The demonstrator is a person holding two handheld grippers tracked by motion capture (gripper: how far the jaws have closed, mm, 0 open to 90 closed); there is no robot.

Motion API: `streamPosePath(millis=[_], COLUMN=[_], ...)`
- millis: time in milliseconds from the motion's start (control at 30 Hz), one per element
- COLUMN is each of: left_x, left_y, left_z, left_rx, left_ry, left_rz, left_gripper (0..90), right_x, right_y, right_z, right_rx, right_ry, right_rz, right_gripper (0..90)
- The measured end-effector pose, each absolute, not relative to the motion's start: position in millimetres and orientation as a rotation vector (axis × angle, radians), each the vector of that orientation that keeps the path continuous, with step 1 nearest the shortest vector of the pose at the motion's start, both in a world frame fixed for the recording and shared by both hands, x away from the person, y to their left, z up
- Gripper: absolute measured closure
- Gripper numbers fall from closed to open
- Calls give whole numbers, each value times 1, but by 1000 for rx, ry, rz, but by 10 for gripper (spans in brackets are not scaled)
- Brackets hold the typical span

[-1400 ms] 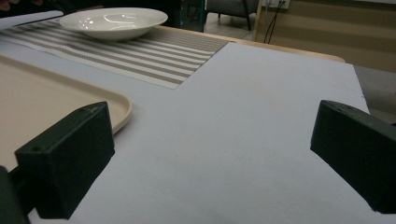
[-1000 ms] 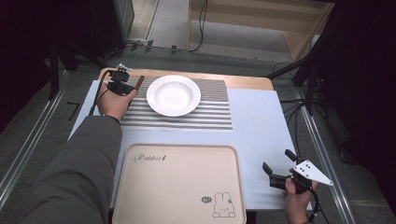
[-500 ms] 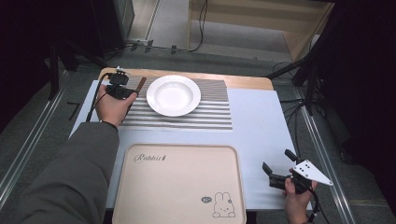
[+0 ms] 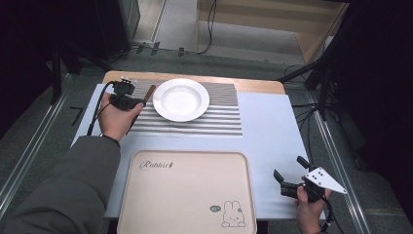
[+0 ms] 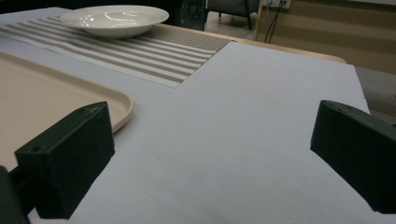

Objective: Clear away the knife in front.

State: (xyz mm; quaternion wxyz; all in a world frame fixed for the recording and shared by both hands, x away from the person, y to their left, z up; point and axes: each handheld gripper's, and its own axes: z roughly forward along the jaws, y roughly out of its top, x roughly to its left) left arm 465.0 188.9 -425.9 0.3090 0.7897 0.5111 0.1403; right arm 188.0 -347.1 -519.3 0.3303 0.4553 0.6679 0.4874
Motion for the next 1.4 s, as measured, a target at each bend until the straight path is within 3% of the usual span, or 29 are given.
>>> streamPosePath(millis=[1400], left_x=[364], left_y=[175], left_z=[-412], left_rx=[2106], left_ry=[1145], left_rz=[337], left_gripper=[769], right_x=[188], right_y=[-346], right_z=[-519], right_rx=[1183], right_ry=[1752], right_rz=[1267], right_gripper=[0])
